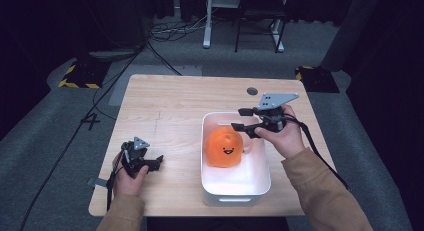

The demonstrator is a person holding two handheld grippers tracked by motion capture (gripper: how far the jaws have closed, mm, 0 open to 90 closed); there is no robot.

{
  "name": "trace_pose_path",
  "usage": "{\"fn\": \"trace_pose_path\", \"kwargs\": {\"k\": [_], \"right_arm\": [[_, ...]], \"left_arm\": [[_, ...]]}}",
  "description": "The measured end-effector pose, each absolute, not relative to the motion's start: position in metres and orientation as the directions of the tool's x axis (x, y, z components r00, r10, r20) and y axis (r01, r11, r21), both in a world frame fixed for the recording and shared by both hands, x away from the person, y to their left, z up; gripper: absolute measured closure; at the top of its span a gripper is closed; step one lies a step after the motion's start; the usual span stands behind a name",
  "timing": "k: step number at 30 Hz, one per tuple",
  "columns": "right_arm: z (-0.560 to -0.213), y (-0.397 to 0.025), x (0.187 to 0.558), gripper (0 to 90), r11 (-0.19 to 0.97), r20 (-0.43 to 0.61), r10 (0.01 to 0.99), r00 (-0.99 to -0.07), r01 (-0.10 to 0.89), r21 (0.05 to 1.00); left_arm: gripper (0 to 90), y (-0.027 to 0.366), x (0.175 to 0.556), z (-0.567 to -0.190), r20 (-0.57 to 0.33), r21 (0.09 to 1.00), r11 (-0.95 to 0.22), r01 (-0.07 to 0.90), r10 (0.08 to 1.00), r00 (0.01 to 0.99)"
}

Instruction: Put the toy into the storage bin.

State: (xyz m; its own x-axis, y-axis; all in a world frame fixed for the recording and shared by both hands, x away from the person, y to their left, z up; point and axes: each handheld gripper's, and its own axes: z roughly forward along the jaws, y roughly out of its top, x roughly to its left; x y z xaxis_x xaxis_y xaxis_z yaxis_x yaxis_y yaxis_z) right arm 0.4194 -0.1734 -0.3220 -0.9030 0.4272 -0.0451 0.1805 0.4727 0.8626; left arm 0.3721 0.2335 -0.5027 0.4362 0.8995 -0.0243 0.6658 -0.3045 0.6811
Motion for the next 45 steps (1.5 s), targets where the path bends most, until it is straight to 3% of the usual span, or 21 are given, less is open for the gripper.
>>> {"fn": "trace_pose_path", "kwargs": {"k": [9,21,34,45], "right_arm": [[-0.31,-0.206,0.414,38.8,0.483,-0.095,0.516,-0.852,0.197,0.853],[-0.306,-0.246,0.409,38.1,0.45,-0.082,0.602,-0.795,0.253,0.856],[-0.321,-0.281,0.406,32.2,0.462,-0.081,0.663,-0.744,0.322,0.827],[-0.343,-0.31,0.406,32.8,0.435,-0.048,0.725,-0.687,0.403,0.805]], "left_arm": [[13.7,0.233,0.372,-0.503,-0.024,0.681,-0.304,0.666,0.9,0.436],[13.7,0.233,0.372,-0.503,-0.024,0.681,-0.305,0.666,0.9,0.436],[13.7,0.233,0.372,-0.503,-0.025,0.681,-0.304,0.666,0.9,0.436],[13.7,0.233,0.372,-0.503,-0.024,0.681,-0.304,0.666,0.9,0.436]]}}
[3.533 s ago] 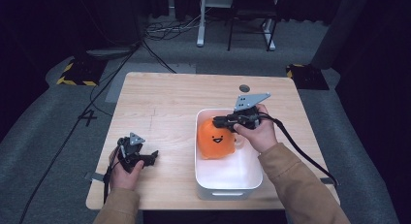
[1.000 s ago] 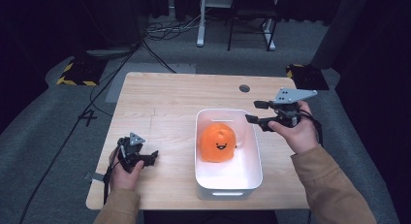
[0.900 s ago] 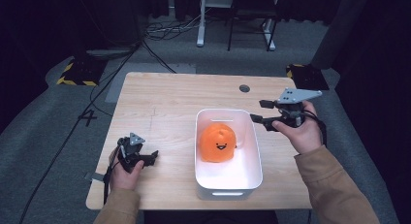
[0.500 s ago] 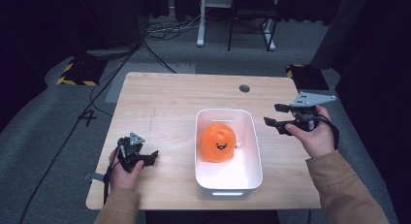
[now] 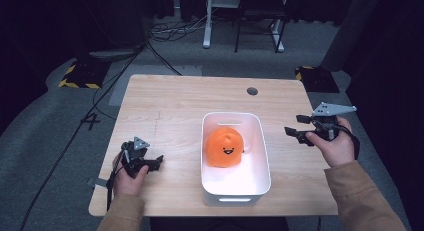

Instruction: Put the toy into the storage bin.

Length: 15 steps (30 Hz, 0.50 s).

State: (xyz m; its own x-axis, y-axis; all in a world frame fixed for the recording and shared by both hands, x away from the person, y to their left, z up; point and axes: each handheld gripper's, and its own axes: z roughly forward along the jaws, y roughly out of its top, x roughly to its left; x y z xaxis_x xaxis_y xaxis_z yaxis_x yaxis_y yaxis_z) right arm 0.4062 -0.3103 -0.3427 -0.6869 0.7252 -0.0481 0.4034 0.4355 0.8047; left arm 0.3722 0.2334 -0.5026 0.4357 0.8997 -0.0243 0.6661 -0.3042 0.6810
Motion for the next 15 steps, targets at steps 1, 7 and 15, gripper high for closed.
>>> {"fn": "trace_pose_path", "kwargs": {"k": [1,7,15], "right_arm": [[-0.345,-0.313,0.406,32.7,0.438,-0.044,0.725,-0.687,0.41,0.8],[-0.362,-0.329,0.403,32.9,0.418,-0.031,0.745,-0.666,0.429,0.801],[-0.387,-0.345,0.403,32.2,0.409,-0.005,0.75,-0.662,0.458,0.789]], "left_arm": [[13.7,0.233,0.372,-0.503,-0.025,0.681,-0.304,0.666,0.9,0.436],[13.7,0.233,0.372,-0.503,-0.024,0.681,-0.304,0.666,0.9,0.436],[13.7,0.233,0.372,-0.503,-0.024,0.681,-0.304,0.666,0.9,0.436]]}}
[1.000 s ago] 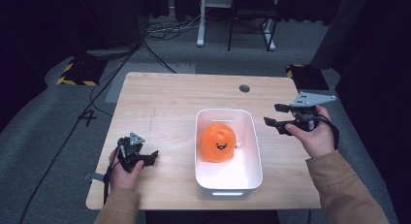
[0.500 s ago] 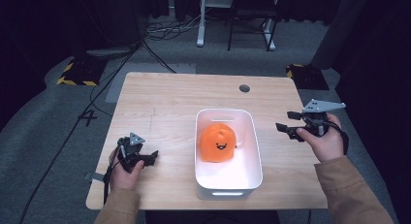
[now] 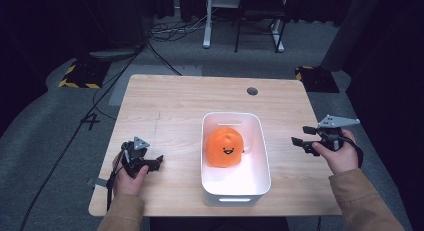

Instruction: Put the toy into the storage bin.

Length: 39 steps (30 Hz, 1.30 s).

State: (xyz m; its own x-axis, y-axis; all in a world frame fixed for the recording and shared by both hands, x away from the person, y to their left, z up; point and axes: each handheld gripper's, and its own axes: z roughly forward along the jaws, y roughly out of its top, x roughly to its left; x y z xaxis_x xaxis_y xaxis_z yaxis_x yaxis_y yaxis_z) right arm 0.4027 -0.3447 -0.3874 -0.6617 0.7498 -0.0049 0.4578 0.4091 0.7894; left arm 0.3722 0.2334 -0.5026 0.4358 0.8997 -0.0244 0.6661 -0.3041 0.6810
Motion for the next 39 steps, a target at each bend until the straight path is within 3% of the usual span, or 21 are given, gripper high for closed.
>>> {"fn": "trace_pose_path", "kwargs": {"k": [13,33,39], "right_arm": [[-0.436,-0.361,0.409,31.8,0.419,0.013,0.748,-0.664,0.488,0.766],[-0.483,-0.369,0.406,31.4,0.431,0.013,0.742,-0.67,0.492,0.756],[-0.498,-0.372,0.405,27.6,0.429,0.011,0.75,-0.661,0.499,0.753]], "left_arm": [[13.7,0.233,0.372,-0.503,-0.024,0.681,-0.304,0.666,0.9,0.436],[13.7,0.233,0.372,-0.503,-0.024,0.681,-0.305,0.666,0.9,0.436],[13.7,0.233,0.372,-0.503,-0.024,0.681,-0.304,0.666,0.9,0.435]]}}
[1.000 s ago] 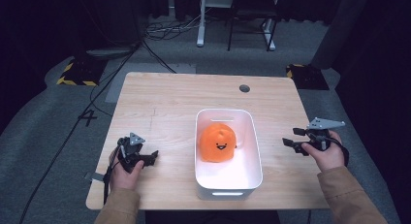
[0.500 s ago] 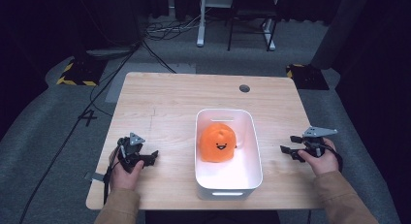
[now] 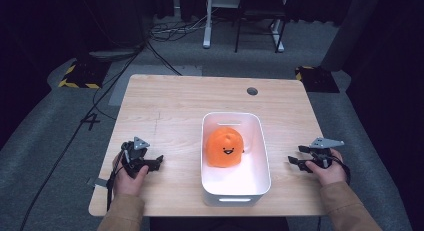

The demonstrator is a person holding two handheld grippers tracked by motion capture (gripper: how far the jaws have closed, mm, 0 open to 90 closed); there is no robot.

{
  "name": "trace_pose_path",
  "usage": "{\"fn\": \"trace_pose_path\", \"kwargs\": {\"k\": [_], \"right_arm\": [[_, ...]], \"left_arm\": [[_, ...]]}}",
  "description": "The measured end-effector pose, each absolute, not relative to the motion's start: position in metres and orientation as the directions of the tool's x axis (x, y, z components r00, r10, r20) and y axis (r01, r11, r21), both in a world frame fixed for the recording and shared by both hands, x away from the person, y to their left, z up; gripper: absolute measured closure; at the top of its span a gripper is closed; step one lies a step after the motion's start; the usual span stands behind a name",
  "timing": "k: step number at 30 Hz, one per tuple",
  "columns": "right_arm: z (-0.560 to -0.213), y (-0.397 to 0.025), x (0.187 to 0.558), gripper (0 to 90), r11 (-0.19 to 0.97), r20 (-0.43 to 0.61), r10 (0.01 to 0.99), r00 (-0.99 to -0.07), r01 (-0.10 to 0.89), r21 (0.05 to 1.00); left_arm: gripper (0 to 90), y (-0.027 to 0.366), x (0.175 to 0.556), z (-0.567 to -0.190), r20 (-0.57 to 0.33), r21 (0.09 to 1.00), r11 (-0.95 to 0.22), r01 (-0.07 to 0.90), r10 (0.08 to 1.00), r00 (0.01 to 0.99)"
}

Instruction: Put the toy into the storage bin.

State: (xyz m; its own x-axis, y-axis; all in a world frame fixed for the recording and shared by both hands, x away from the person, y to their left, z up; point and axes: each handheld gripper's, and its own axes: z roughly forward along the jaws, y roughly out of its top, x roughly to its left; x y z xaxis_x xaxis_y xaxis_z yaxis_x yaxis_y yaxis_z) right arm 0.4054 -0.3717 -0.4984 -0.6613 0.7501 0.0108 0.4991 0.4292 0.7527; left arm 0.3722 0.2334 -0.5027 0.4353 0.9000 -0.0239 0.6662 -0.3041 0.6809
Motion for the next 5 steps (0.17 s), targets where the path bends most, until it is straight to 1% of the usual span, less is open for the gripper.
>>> {"fn": "trace_pose_path", "kwargs": {"k": [3,5], "right_arm": [[-0.5028,-0.3733,0.4057,25.6,0.442,-0.003,0.742,-0.67,0.485,0.755],[-0.5028,-0.3732,0.406,21.4,0.45,-0.005,0.737,-0.676,0.486,0.749]], "left_arm": [[13.7,0.2334,0.3722,-0.5027,-0.024,0.681,-0.304,0.666,0.9,0.436],[13.7,0.2334,0.3722,-0.5027,-0.024,0.681,-0.304,0.666,0.9,0.435]]}}
